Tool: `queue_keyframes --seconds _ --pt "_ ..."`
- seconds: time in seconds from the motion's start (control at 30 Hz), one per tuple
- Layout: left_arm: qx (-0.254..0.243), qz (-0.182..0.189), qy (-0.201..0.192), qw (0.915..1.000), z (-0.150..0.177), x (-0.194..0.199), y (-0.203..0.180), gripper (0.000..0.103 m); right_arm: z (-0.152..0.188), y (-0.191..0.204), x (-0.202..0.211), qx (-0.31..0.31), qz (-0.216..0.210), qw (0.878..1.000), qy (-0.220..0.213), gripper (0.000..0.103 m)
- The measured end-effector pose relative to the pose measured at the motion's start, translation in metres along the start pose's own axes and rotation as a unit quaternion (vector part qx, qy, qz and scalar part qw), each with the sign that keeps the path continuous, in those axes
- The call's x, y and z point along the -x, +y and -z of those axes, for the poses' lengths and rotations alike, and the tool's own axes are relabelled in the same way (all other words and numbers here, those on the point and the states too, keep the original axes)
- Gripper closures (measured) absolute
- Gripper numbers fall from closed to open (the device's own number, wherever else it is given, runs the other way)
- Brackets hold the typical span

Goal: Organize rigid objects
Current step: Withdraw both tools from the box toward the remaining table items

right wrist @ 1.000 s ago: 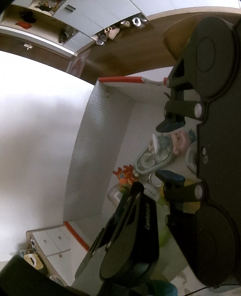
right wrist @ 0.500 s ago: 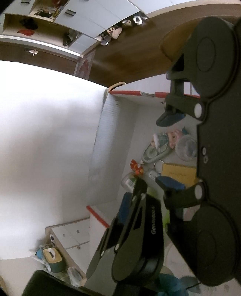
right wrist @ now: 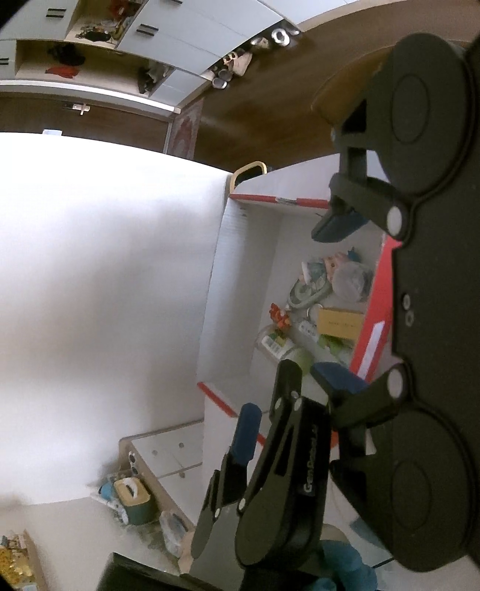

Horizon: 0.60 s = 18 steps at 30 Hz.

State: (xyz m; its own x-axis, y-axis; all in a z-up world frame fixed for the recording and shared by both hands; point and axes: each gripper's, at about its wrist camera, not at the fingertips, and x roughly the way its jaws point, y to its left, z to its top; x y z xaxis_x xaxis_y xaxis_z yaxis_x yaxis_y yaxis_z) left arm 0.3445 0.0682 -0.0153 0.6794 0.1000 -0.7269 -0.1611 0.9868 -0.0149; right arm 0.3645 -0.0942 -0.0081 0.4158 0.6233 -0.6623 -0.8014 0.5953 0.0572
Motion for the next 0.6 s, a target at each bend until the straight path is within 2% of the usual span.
queue_keyframes --seconds 0.07,0.23,0.6 --pt "0.000 0.000 -0.005 1.0000 0.003 0.008 -0.003 0.039 0.003 0.001 0.008 -0.003 -0.001 1.000 -0.004 0.026" --pt "0.009 0.000 -0.020 0.9998 0.013 0.030 -0.009 0.038 0.010 0.002 0.031 -0.019 -0.010 1.000 -0.021 0.017" --pt "0.031 -0.005 -0.040 0.9987 0.040 0.076 -0.019 0.031 0.030 0.011 0.081 -0.033 -0.039 0.997 -0.058 0.007"
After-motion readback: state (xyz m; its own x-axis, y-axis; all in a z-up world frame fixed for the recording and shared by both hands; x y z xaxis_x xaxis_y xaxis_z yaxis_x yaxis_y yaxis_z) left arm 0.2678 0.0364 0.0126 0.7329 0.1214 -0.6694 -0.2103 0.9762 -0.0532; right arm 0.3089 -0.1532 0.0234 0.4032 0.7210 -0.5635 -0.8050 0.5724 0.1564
